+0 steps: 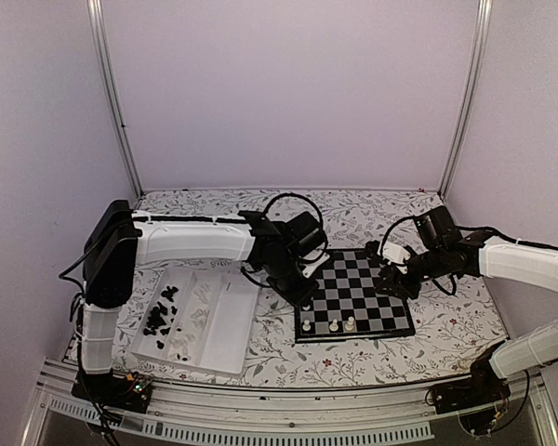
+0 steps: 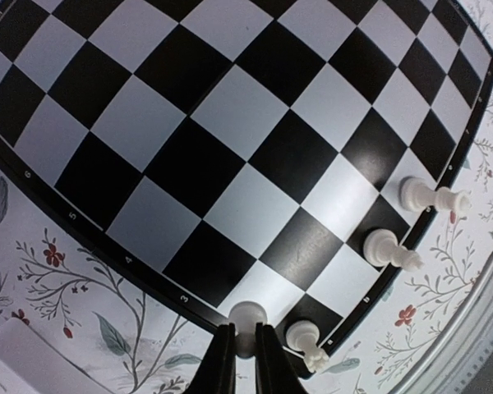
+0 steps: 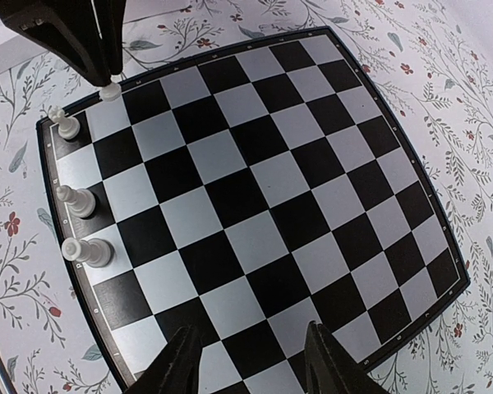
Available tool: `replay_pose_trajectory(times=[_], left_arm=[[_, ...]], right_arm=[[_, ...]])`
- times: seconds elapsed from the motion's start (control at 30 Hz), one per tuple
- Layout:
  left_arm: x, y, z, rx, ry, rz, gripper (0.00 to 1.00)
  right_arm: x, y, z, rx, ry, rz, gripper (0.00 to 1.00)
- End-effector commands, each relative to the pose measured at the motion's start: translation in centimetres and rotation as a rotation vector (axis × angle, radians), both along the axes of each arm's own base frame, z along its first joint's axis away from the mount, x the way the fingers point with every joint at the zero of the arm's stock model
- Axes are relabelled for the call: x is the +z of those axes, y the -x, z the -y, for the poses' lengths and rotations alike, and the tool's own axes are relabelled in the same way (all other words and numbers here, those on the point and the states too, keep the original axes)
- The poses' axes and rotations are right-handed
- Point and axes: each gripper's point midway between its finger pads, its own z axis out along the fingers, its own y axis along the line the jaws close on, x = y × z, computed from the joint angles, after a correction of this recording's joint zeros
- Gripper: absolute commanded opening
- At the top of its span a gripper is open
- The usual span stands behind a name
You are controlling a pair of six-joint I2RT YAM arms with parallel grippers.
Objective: Set up the chess pieces on the board
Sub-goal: Place the chess piece on the chessboard.
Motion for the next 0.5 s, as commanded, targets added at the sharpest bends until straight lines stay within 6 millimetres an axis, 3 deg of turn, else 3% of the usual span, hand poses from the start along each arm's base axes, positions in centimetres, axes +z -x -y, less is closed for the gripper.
replay_pose_trajectory(times=[0.0,0.47], left_arm=[[-0.58,1.44,0.41,-0.06,-0.021,-0.036,0.1],[-1.42,1.77,0.88,-0.076,-0.028,-0.069,0.11]], right_arm=[[-0.02,-0.11,0.21,-0.003,0.001,0.005,0.45],[-0.18,-0.03,0.19,-0.002,0.003,-0.001,0.45]])
